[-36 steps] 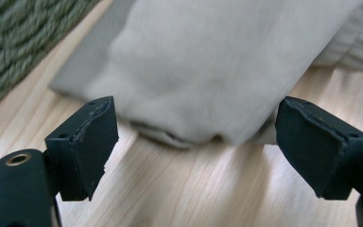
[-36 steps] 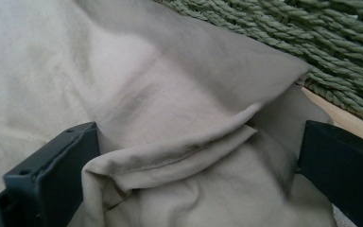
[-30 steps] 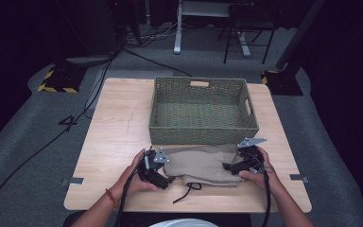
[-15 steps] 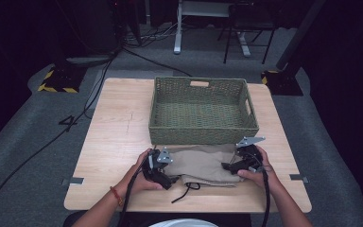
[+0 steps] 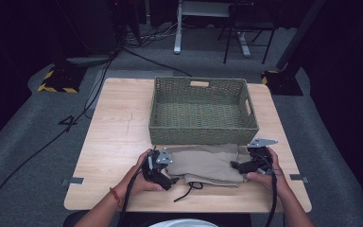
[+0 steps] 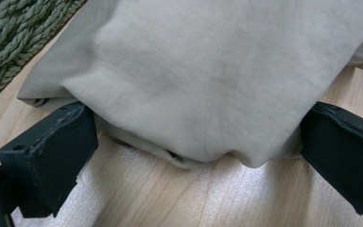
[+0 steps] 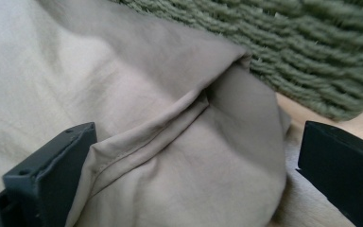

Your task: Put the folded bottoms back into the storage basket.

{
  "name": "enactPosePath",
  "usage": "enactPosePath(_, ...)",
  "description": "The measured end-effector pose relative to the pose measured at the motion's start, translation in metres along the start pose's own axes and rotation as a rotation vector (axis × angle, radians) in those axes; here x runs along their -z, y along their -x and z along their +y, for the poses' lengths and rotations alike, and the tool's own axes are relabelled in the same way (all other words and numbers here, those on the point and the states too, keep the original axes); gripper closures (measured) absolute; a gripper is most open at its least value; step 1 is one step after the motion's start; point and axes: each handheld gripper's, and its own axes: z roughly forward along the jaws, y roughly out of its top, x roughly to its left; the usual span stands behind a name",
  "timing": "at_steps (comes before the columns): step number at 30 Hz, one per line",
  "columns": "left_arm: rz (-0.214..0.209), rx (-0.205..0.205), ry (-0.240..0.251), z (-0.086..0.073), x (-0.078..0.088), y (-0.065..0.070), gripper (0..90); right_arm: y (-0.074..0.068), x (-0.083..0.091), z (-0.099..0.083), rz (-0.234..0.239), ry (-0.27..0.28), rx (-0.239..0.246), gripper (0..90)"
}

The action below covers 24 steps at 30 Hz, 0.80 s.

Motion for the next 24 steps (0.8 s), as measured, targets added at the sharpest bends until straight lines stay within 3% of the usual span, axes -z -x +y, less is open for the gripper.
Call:
enactPosePath(3, -0.004, -0.005, -0.001, 0.000, 0.000, 0.001, 0.4, 0.004, -0.006, -0.002, 0.035, 0.000, -0.031, 0.1)
enactPosePath(7, -0.010, -0.011, -0.001, 0.001, -0.001, 0.002, 0.4, 0.004, -0.008, -0.002, 0.045, 0.014, -0.017, 0.2)
enactPosePath(11, -0.013, -0.019, -0.002, 0.003, -0.003, 0.005, 0.4, -0.007, -0.013, 0.004, 0.102, 0.006, 0.028, 0.3)
enactPosePath(14, -0.021, -0.023, 0.000, 0.004, -0.005, 0.009, 0.3, -0.015, -0.014, 0.007, 0.143, -0.004, 0.032, 1.5)
enactPosePath(16, -0.019, -0.025, -0.003, 0.005, -0.005, 0.010, 0.1, -0.017, -0.014, 0.008, 0.156, 0.001, 0.011, 2.2)
enactPosePath(24, -0.026, -0.032, -0.005, 0.006, -0.006, 0.019, 0.0, -0.028, -0.019, 0.007, 0.113, 0.008, 0.067, 0.8)
